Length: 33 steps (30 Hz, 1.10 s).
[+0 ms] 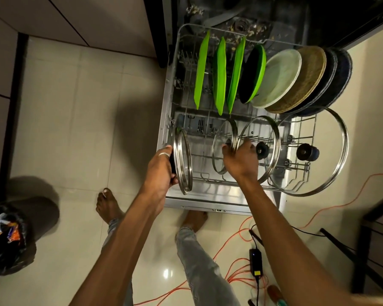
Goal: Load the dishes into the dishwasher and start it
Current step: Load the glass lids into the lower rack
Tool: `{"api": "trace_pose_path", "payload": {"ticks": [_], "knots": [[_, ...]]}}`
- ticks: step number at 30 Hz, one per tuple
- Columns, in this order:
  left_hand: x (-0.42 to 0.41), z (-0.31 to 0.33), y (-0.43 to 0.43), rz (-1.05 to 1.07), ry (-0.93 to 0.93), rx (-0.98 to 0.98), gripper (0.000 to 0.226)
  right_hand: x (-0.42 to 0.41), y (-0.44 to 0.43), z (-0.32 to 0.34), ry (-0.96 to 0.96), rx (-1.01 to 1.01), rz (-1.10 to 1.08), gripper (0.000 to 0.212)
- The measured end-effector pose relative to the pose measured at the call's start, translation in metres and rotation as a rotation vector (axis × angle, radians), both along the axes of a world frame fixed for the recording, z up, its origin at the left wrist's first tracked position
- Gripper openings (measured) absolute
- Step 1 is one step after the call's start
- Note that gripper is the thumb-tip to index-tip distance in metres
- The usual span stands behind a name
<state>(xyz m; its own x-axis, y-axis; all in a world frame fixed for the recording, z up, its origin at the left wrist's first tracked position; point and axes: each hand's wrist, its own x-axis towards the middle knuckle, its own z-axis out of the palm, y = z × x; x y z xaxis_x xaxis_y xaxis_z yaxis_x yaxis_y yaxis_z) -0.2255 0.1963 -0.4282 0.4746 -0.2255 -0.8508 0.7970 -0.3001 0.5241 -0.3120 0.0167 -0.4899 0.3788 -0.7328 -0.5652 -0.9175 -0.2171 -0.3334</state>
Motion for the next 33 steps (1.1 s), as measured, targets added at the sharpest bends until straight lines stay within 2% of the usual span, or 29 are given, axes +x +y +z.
{"api": "trace_pose_path", "payload": {"ticks": [2, 3, 6, 8, 9, 10, 14, 17, 20, 24, 33], "knots": [[0.002, -0.005, -0.002, -0.026, 0.012, 0.019, 0.030, -0.004, 0.011, 0.033, -0.187, -0.094, 0.018, 0.049], [0.004, -0.007, -0.004, -0.042, 0.011, 0.027, 0.029, -0.005, 0.019, 0.051, -0.268, -0.062, 0.002, 0.040], [0.009, -0.013, -0.009, -0.117, 0.007, 0.051, 0.036, -0.005, 0.050, 0.103, -0.382, 0.280, -0.027, 0.022], [0.012, -0.017, -0.012, -0.153, 0.013, 0.053, 0.043, -0.005, 0.074, 0.120, -0.375, 0.452, 0.026, 0.033], [0.013, -0.017, -0.013, -0.162, 0.013, 0.051, 0.044, -0.005, 0.085, 0.121, -0.362, 0.462, 0.061, 0.041], [0.014, -0.018, -0.014, -0.172, 0.003, 0.050, 0.043, -0.005, 0.093, 0.117, -0.345, 0.421, 0.105, 0.041], [0.013, -0.018, -0.019, -0.199, -0.005, 0.038, 0.031, 0.002, 0.102, 0.093, -0.277, 0.139, 0.264, 0.017], [0.013, -0.024, -0.019, -0.250, -0.025, 0.052, 0.027, 0.009, 0.092, 0.076, -0.298, 0.088, 0.217, 0.010], [0.013, -0.024, -0.014, -0.206, -0.058, 0.092, 0.016, 0.015, 0.074, 0.049, -0.273, 0.040, 0.088, 0.006], [0.015, -0.025, -0.005, -0.171, -0.034, 0.118, 0.030, 0.021, 0.054, 0.011, -0.255, 0.129, -0.091, 0.012], [0.015, -0.030, 0.018, -0.151, 0.007, 0.139, 0.033, 0.027, 0.046, -0.045, -0.196, 0.207, -0.200, 0.015]]}}
